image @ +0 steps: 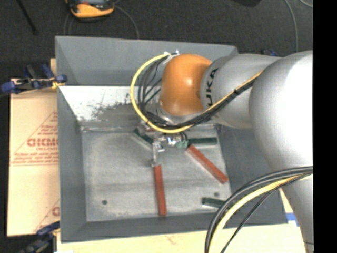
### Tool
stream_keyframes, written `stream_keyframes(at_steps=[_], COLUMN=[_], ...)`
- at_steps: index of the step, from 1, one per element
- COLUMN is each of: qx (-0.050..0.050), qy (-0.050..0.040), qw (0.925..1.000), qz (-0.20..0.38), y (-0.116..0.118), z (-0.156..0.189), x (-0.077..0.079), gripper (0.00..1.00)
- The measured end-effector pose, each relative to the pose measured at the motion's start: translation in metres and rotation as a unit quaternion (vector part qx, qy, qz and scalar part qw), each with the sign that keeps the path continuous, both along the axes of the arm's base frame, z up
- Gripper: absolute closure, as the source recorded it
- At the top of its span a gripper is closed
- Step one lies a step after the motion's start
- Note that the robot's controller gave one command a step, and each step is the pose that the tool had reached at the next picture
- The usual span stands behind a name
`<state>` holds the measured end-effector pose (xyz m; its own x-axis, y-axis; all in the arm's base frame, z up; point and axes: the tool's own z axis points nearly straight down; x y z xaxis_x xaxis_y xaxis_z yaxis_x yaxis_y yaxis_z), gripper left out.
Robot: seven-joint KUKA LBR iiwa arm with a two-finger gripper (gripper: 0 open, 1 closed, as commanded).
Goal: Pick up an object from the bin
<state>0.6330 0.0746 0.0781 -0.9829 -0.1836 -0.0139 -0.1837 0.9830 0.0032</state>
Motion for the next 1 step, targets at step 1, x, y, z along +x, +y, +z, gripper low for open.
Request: stream_keyframes(at_steps=[1], qx=[-0.004], qy=[0.0052], qw=[0.9973], qz=[0.074], y=[-0.0433], z=[0.0234], x=[-0.0068], gripper=[0.00])
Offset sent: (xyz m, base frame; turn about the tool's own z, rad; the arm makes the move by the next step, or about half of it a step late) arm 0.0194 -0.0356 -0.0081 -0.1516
